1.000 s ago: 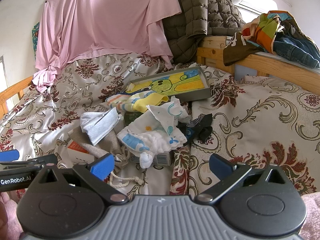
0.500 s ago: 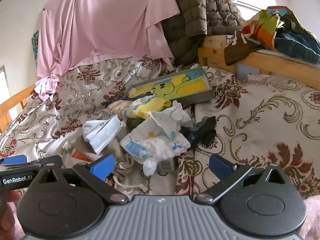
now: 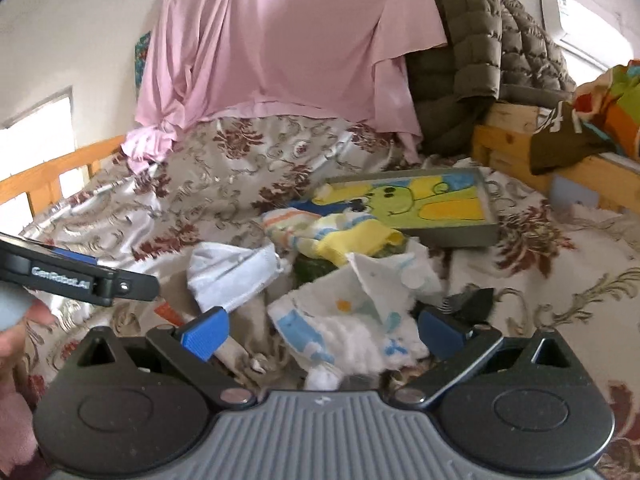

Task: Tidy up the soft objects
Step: 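Grasp the grey face mask with the right gripper while the left gripper grasps the grey cloth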

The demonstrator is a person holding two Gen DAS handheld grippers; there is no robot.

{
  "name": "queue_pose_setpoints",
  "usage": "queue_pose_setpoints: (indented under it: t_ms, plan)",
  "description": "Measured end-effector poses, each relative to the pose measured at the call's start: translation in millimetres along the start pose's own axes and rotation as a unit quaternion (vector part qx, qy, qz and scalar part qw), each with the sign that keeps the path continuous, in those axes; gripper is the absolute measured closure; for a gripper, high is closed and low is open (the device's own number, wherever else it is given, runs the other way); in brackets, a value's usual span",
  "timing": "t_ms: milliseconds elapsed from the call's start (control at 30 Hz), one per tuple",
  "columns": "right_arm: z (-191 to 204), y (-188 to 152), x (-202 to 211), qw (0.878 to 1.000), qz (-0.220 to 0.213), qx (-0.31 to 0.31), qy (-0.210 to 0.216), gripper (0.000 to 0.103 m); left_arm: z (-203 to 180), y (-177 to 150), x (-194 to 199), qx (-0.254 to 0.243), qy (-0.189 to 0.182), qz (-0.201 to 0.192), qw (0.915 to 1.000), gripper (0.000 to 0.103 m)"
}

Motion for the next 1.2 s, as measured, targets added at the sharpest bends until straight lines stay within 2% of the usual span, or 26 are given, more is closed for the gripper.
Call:
queue_pose_setpoints:
  t_ms: [200, 300, 500, 733, 933, 1200]
  plan:
    - [-12.8, 17.3, -20.1, 0.995, -0.023, -0.065, 0.077, 0.000, 5.4, -6.2, -19.6, 0.017, -0.015, 0.019, 0.9996, 0.002]
    - [-14.4, 31.4, -40.9, 0.990, -0.021, -0.074, 0.122, 0.000, 3.0, -10.8, -27.6, 0.007, -0.009, 0.027, 0.9996, 0.004]
    - [-9.7, 50.2, -85.1, 0.980, -0.018, -0.082, 0.180, 0.002, -9.0, -17.9, -31.8, -0.034, -0.010, 0.010, 0.9993, 0.004]
    - [-1.5, 38.0, -116.9, 0.975, 0.025, -0.089, 0.204, 0.005, -17.9, -25.8, -47.7, -0.052, -0.028, 0.031, 0.9978, 0.005]
    - [4.0, 35.6, -130.8, 0.969, 0.037, -0.096, 0.224, 0.009, -27.8, -32.7, -51.8, -0.072, -0.051, 0.028, 0.9957, 0.007]
    - [8.1, 27.8, -136.6, 0.965, 0.054, -0.104, 0.233, 0.028, -35.8, -35.6, -59.4, -0.086, -0.063, 0.023, 0.9940, 0.018]
Point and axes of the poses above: each gripper's, at about its wrist camera, not at the fingertips, and x roughly against the way its jaws point, z to its left, y to its top, the point moved 4 cm from there along -x, roughly the way its jaws point, and after that the axes turned 14 degrees about x, right-handed, at the moved point
